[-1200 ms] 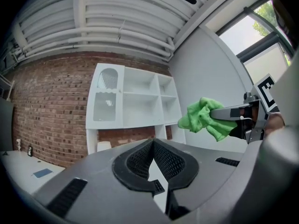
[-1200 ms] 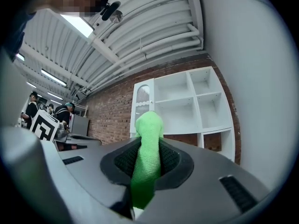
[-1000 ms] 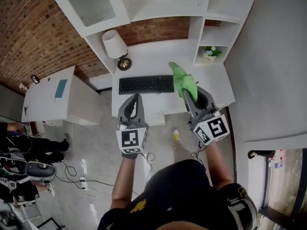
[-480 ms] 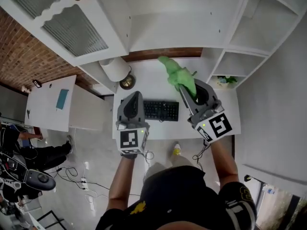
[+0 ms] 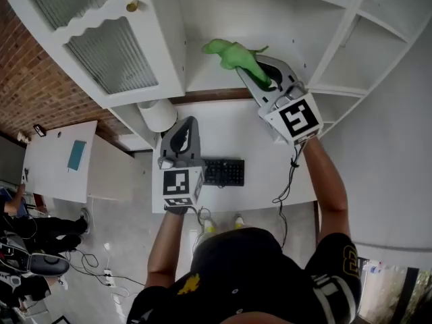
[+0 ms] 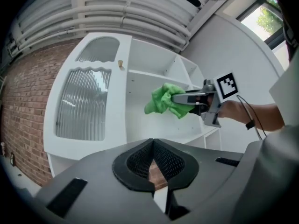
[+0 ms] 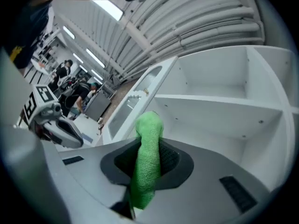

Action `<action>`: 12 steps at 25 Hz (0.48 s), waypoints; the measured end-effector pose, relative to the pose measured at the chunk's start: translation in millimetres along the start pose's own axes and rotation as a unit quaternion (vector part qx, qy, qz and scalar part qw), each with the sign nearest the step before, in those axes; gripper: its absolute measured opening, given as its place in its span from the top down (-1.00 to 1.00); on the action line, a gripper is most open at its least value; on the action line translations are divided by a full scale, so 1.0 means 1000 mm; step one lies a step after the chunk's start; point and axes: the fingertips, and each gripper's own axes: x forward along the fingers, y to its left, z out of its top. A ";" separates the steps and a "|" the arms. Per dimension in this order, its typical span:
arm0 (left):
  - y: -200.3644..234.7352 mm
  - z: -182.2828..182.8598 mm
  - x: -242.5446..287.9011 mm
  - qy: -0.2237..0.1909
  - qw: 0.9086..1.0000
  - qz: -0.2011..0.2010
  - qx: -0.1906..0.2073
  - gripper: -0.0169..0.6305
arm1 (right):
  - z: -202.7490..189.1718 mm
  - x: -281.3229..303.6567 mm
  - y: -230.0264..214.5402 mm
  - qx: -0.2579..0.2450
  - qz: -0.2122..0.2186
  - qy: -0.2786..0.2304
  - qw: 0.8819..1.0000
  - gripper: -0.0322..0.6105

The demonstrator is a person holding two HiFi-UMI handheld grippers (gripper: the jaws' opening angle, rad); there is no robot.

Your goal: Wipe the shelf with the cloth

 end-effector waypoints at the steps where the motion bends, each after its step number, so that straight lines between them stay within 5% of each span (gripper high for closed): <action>1: 0.001 0.004 -0.001 -0.004 1.000 -0.005 -0.001 0.90 | 0.000 0.014 -0.006 -0.016 0.009 0.013 1.000 0.73; 7: 0.015 0.001 -0.008 -0.006 1.000 -0.014 -0.020 0.90 | -0.043 0.109 -0.027 -0.156 0.087 0.129 0.975 0.72; 12: 0.027 0.006 -0.002 -0.011 1.000 -0.008 -0.013 0.90 | -0.092 0.173 -0.027 -0.188 0.123 0.195 0.955 0.72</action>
